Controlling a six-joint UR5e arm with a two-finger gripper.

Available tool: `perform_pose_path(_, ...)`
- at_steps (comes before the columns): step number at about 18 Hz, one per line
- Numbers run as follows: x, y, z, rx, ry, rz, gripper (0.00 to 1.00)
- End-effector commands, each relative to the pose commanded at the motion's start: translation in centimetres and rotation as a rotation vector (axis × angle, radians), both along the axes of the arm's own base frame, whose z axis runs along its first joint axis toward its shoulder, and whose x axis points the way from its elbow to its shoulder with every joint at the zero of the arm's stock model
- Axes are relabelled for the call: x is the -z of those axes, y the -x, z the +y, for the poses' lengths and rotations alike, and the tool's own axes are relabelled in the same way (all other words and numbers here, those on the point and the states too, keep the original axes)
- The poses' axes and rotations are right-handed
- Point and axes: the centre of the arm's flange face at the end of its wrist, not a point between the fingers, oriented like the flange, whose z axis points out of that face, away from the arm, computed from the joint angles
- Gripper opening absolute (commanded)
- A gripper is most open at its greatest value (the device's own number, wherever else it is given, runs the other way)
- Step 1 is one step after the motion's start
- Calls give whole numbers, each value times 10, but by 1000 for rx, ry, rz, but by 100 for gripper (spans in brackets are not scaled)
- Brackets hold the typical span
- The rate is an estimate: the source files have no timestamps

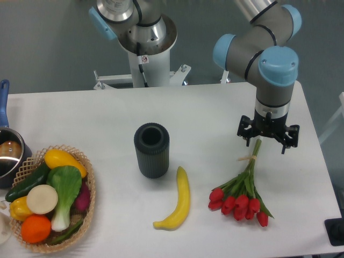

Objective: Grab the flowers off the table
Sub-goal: 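Lower the open gripper onto the green stems of the red tulips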

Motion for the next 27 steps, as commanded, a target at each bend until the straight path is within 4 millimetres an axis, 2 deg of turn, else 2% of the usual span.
perform_pose_path(3, 4, 3, 2, 0, -4, 12, 100)
perform_pose_path(7, 28, 16, 9, -7, -26, 49, 100)
perform_pose_path(10, 54, 20, 15, -4, -19, 32, 100)
perform_pose_path(15, 114, 13, 46, 55, 20, -40, 100)
perform_pose_path(17, 117, 7, 57, 69, 18, -43, 100)
perform_pose_path(21, 119, -6, 61, 80, 15, -59, 100)
perform_pose_path(25, 116, -8, 65, 87, -3, -63, 99)
perform_pose_path(26, 116, -8, 65, 85, -2, -63, 85)
perform_pose_path(27, 117, -7, 65, 85, -2, -63, 62)
